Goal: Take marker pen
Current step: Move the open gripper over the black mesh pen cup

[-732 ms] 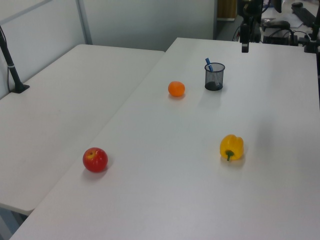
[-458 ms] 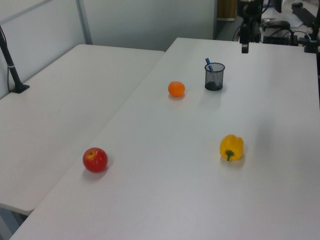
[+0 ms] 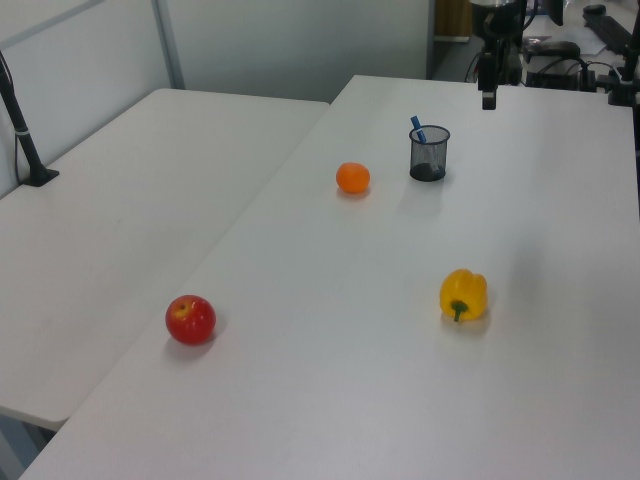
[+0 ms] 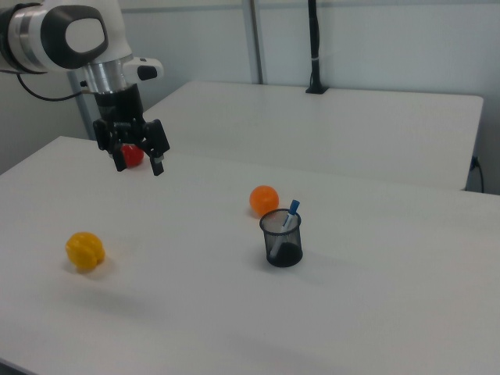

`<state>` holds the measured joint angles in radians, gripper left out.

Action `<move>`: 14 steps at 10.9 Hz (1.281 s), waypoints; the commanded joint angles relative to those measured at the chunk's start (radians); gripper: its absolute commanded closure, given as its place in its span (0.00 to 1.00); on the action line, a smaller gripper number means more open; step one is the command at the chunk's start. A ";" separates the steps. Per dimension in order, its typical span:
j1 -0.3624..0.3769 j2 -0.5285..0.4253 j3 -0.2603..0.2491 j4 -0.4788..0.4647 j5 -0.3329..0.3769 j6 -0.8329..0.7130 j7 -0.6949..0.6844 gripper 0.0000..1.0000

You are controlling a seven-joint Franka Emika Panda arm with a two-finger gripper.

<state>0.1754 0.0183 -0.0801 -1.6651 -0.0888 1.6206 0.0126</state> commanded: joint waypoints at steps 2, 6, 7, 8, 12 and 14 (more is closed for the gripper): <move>-0.045 -0.005 -0.010 -0.010 0.001 0.007 -0.019 0.00; -0.154 0.046 -0.013 0.040 -0.002 0.027 -0.020 0.00; -0.178 0.063 -0.013 0.044 -0.002 0.057 -0.019 0.00; -0.200 0.075 -0.012 0.042 -0.002 0.108 -0.014 0.00; -0.260 0.159 -0.013 0.042 -0.002 0.336 0.042 0.00; -0.272 0.201 -0.013 0.042 -0.003 0.456 0.113 0.00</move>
<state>-0.0904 0.1733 -0.0907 -1.6394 -0.0911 1.9697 0.0480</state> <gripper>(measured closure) 0.000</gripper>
